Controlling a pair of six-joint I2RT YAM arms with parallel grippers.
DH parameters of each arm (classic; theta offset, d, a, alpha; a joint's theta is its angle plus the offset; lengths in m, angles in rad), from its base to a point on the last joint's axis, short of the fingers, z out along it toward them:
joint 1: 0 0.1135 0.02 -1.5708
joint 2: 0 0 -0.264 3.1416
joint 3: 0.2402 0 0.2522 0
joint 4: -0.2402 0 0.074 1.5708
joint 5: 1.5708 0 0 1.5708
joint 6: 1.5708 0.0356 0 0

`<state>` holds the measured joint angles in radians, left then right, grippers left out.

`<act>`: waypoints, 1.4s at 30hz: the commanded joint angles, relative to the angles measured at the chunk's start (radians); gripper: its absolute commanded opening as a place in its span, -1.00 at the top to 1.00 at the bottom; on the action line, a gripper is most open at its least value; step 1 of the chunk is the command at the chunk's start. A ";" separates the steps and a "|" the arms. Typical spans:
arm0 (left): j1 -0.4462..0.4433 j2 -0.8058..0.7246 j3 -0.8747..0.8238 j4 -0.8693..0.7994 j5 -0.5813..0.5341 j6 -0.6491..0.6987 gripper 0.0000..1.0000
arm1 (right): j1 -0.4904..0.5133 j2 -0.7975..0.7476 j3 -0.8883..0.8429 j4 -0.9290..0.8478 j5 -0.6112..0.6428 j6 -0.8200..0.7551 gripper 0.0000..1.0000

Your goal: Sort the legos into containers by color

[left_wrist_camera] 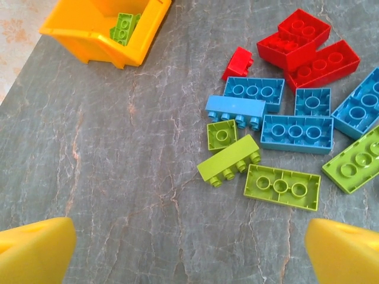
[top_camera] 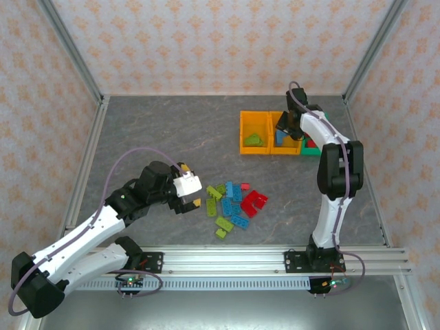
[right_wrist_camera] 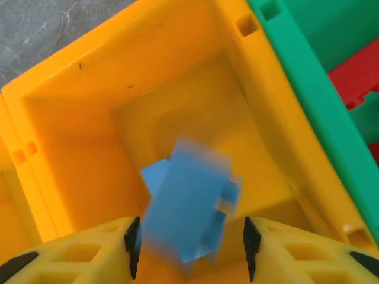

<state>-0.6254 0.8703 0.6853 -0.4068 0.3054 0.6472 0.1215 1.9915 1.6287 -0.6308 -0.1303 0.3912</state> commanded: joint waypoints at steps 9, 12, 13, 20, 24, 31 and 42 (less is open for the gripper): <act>0.052 0.090 0.094 0.048 -0.107 -0.319 -1.00 | -0.002 -0.291 -0.048 -0.128 -0.021 -0.016 -0.21; 0.055 0.178 0.207 -0.024 -0.194 -0.526 -1.00 | 0.011 -0.447 -0.173 -0.130 -0.157 -0.035 -0.26; 0.054 0.208 0.247 -0.053 -0.220 -0.611 -1.00 | 0.020 -0.495 -0.204 -0.145 -0.191 -0.043 -0.28; 0.052 0.371 0.328 -0.190 -0.366 -1.270 -0.76 | 0.210 -0.825 -0.413 -0.329 -0.336 -0.057 -0.44; 0.008 0.478 0.300 -0.135 -0.274 -1.564 -0.65 | 0.326 -0.913 -0.510 -0.343 -0.436 0.013 -0.58; -0.089 0.666 0.298 -0.061 -0.281 -1.789 -0.50 | 0.402 -0.946 -0.580 -0.310 -0.459 0.054 -0.85; -0.091 0.795 0.303 0.003 -0.215 -1.840 -0.13 | 0.402 -0.905 -0.590 -0.354 -0.351 0.070 -1.00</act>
<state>-0.7185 1.6520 0.9783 -0.4244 0.0975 -1.1587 0.5186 1.0855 1.0489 -0.9562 -0.5190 0.4496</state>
